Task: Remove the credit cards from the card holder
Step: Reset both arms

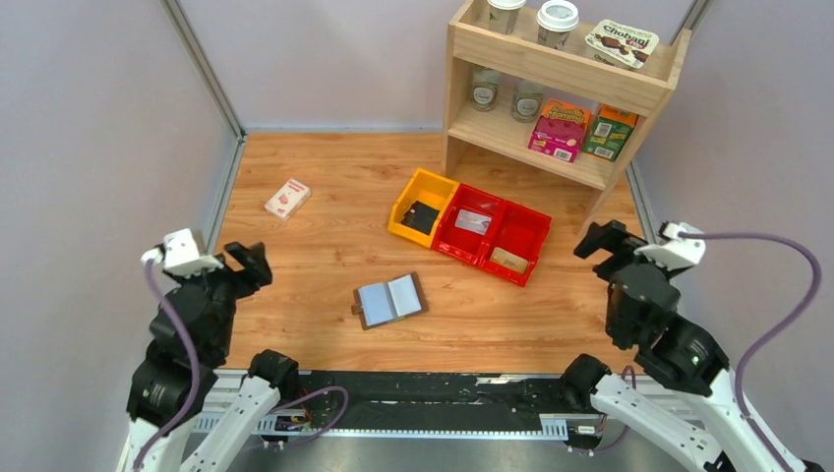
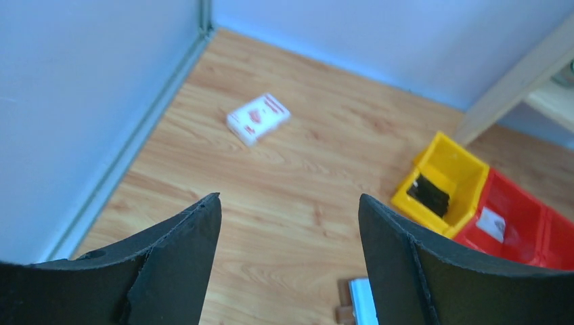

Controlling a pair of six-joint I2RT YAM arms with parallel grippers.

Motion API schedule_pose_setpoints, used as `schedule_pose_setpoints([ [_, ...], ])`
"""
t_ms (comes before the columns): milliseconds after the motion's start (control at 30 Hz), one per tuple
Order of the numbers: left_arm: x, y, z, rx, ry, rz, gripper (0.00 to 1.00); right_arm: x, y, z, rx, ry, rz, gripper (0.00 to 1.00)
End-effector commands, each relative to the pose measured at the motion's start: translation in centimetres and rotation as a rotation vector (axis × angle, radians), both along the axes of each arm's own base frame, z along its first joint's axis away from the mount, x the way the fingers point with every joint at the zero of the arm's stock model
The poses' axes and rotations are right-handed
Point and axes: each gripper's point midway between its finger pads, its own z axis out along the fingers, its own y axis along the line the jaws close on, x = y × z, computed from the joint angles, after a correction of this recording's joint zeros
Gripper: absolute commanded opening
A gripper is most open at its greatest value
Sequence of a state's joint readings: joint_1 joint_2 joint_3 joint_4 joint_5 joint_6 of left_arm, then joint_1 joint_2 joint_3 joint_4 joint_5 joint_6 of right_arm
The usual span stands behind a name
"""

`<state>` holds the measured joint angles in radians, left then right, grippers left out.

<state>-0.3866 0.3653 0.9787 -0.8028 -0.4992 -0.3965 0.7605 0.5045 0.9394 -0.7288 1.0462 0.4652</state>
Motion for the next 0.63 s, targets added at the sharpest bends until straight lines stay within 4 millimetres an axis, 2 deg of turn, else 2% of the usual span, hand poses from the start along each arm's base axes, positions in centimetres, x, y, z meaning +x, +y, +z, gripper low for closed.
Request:
schedule_pose_setpoints([
  [0,-2.3,4.3,2.8,0.099,-0.136,0.158,0.82,-2.1,-4.1,-0.4,-0.076,-0.023,-0.134,1.00],
  [100,-3.7,5.4,3.9,0.088,-0.226,0.189,0.82,-3.1,-5.6,-1.0,-0.086,-0.037,-0.178,1.00],
  [233,-4.9,6.4,4.1,0.052,-0.292,0.233,0.82,-4.5,-7.4,-1.6,-0.077,-0.061,-0.235,1.00],
  [333,-5.3,6.7,3.4,0.041,-0.302,0.244,0.82,-5.2,-8.2,-1.8,-0.036,-0.098,-0.248,1.00],
  [600,-5.3,7.2,-0.1,0.031,-0.234,0.284,0.82,-6.1,-8.9,-2.5,0.030,-0.167,-0.229,1.00],
])
